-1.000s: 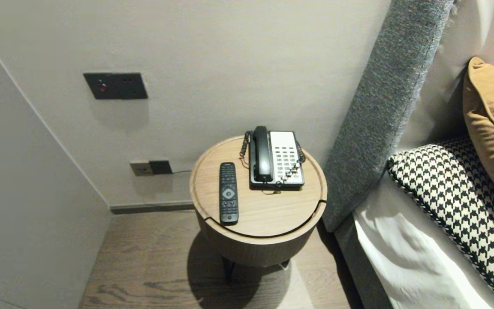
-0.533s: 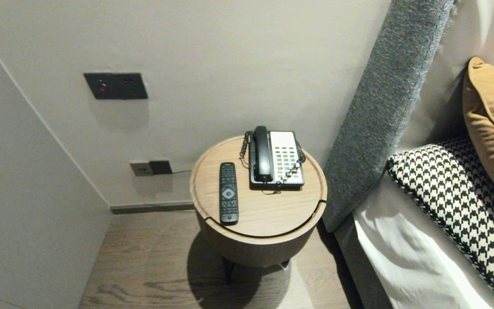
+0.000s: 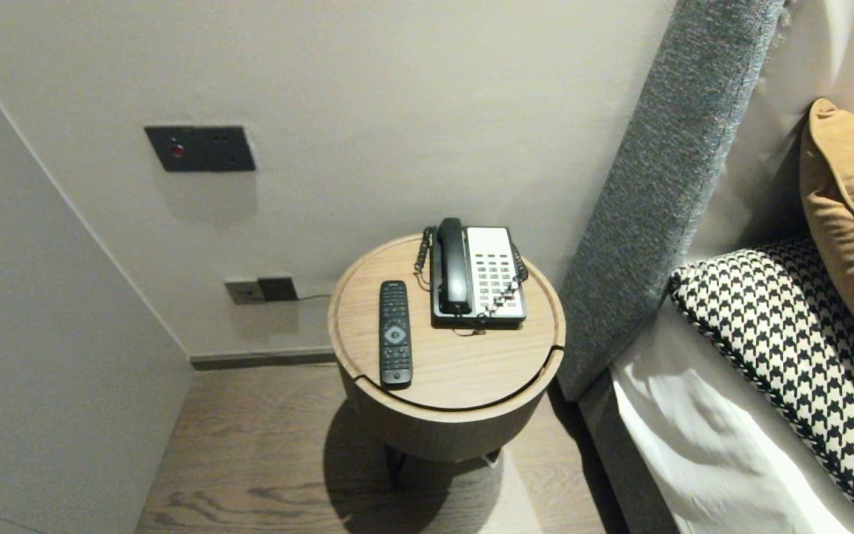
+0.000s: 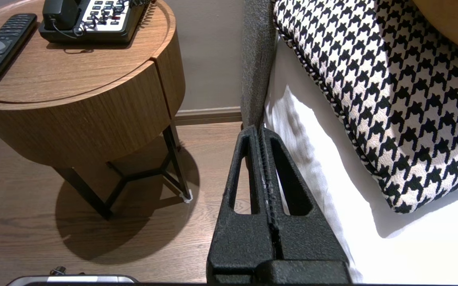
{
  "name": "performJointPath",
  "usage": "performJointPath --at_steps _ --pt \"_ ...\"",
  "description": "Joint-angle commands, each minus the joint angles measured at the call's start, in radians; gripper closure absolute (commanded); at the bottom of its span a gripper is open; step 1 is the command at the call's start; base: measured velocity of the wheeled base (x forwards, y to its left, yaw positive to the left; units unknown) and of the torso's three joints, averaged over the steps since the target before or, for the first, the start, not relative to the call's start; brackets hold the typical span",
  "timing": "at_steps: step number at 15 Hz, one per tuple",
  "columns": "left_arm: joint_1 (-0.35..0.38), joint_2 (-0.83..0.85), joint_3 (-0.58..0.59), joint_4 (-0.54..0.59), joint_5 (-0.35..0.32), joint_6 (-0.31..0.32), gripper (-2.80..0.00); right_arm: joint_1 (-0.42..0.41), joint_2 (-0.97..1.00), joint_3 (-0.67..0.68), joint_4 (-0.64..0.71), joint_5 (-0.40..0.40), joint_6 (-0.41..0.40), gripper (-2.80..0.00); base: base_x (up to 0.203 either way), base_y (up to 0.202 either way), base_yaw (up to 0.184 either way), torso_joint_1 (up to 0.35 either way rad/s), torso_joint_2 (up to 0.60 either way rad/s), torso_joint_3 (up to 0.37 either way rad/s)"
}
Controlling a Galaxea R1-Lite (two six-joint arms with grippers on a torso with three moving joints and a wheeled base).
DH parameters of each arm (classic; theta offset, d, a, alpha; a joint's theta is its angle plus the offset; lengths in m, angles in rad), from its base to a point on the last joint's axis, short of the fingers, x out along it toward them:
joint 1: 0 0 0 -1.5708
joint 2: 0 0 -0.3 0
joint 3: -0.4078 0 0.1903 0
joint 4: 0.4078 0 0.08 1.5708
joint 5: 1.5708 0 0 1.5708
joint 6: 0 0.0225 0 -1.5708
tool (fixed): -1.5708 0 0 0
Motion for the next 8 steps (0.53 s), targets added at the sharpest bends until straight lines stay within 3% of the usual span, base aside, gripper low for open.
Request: performJointPath --at_steps 1,8 --pt "0.0 -0.002 0.0 0.0 0.001 0.001 0.0 0.0 0.0 0.002 0.0 0.0 0.0 0.0 0.0 0.0 0.0 0.0 0.0 0.0" --pt "0.0 -0.002 0.0 0.0 0.001 -0.001 0.0 0.0 0.0 0.002 0.0 0.0 0.0 0.0 0.0 0.0 0.0 0.0 0.0 0.0"
